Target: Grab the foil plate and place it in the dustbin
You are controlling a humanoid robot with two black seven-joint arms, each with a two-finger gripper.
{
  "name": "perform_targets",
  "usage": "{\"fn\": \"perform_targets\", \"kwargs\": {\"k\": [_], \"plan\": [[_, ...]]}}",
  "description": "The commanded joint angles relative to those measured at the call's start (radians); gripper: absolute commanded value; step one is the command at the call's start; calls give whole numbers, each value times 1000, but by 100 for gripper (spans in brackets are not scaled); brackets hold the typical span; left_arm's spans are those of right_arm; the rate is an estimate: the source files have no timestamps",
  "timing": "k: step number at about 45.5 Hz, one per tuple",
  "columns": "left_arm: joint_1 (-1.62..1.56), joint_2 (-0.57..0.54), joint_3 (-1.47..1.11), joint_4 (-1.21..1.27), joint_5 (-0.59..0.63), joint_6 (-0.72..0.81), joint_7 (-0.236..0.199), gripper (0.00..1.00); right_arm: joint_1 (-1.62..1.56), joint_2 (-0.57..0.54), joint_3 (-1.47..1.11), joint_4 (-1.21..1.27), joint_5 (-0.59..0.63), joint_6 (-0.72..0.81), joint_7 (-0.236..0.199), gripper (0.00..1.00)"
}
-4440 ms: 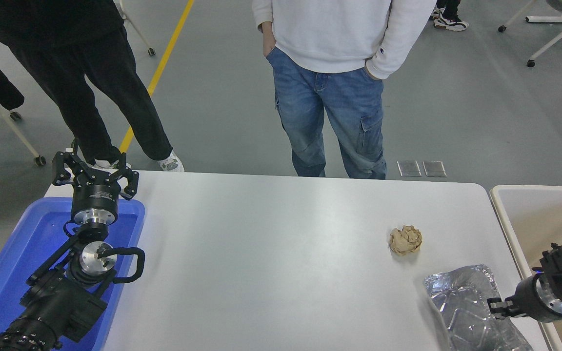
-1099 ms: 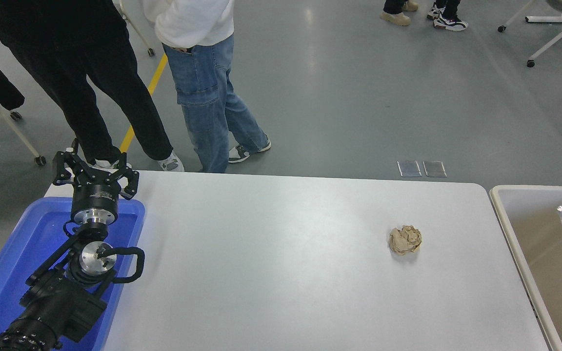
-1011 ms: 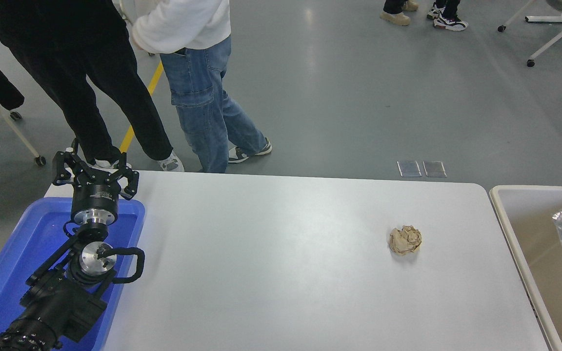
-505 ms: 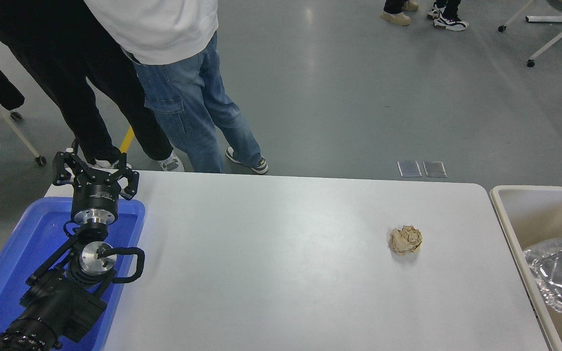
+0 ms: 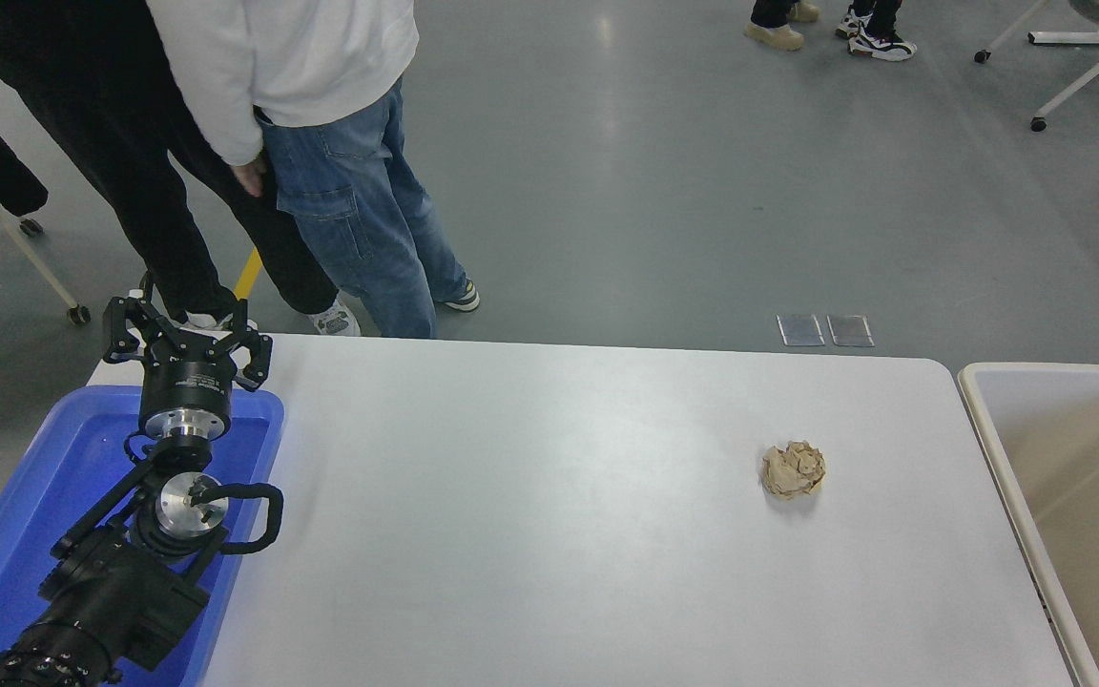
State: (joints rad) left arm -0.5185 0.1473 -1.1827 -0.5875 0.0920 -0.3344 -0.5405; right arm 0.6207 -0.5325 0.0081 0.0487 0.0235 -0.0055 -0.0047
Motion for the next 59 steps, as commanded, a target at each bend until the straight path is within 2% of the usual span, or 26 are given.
{"fn": "perform_targets", "kwargs": {"k": [1, 10, 18, 26, 32, 37, 59], "plan": [[0, 0, 0, 0, 0, 0, 1, 99, 122, -75, -97, 28, -10, 71, -3, 100], [0, 0, 0, 0, 0, 0, 1, 99, 235, -204, -125, 172, -20, 124, -5, 100], [0, 0, 0, 0, 0, 0, 1, 99, 359, -391, -132, 465, -109, 117, -6, 100], [0, 0, 0, 0, 0, 0, 1, 99, 477, -521, -134, 678, -243, 122, -8, 100], [0, 0, 0, 0, 0, 0, 1, 99, 551, -598, -135, 807, -290, 124, -20, 100], [0, 0, 0, 0, 0, 0, 1, 99, 594, -613, -146, 865, -323, 125, -43, 100], [0, 0, 0, 0, 0, 0, 1, 99, 1132, -571, -718, 1091, -347, 124, -34, 100]]}}
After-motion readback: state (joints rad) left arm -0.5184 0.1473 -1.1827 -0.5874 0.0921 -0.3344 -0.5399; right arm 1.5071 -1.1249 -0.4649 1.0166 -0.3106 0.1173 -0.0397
